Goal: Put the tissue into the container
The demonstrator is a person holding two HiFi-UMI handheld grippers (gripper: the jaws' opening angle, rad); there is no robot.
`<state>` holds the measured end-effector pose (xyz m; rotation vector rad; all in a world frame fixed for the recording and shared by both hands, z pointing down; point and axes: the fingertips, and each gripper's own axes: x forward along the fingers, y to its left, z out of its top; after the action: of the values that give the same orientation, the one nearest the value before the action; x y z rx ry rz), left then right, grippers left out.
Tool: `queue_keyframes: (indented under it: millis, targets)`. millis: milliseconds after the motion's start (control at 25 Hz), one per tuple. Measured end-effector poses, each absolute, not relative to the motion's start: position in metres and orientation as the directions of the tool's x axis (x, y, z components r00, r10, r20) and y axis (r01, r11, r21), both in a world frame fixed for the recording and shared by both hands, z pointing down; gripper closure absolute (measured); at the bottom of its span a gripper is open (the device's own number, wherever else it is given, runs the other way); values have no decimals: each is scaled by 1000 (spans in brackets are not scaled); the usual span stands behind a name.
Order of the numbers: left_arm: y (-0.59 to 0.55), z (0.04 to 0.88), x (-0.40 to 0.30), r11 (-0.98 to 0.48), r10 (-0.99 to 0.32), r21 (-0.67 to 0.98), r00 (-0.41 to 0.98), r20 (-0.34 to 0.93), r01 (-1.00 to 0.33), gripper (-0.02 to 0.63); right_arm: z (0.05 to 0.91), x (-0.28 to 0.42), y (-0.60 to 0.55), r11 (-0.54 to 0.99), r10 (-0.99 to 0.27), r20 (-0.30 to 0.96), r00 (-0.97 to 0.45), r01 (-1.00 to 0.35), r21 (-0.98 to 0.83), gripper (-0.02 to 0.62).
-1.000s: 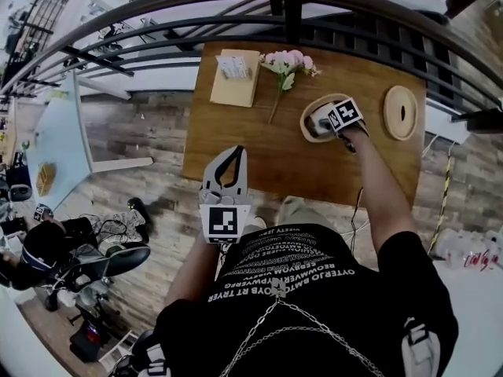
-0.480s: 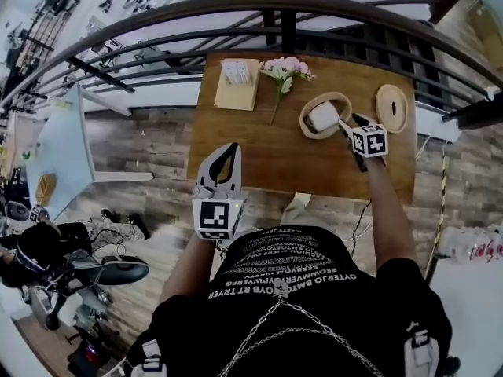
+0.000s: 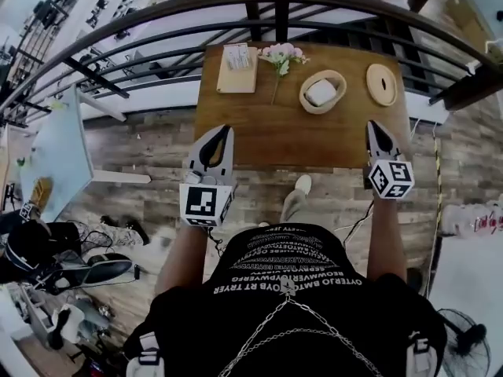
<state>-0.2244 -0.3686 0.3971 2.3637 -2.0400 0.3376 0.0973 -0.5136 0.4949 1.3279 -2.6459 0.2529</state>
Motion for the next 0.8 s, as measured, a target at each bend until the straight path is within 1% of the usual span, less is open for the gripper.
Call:
queue_keyframes:
  millis: [120, 280, 440, 800]
  targets:
    - [-340, 398, -218, -194, -977, -169, 175, 124, -966, 577, 459, 104, -461, 584, -800, 161, -578, -812, -15, 581]
    - [-307, 404, -213, -207, -976, -221, 187, 108, -953, 577, 431, 107, -392, 577, -815, 132, -564, -811, 96, 581]
    - [-292, 401, -207, -207, -977, -155, 196, 82, -966, 577, 398, 116, -350, 550, -835, 77, -545, -822, 146, 582]
    - [-267, 389, -164, -289, -953, -123, 274, 126, -949, 577, 359, 146, -304, 519, -855, 113, -506, -832, 196, 583]
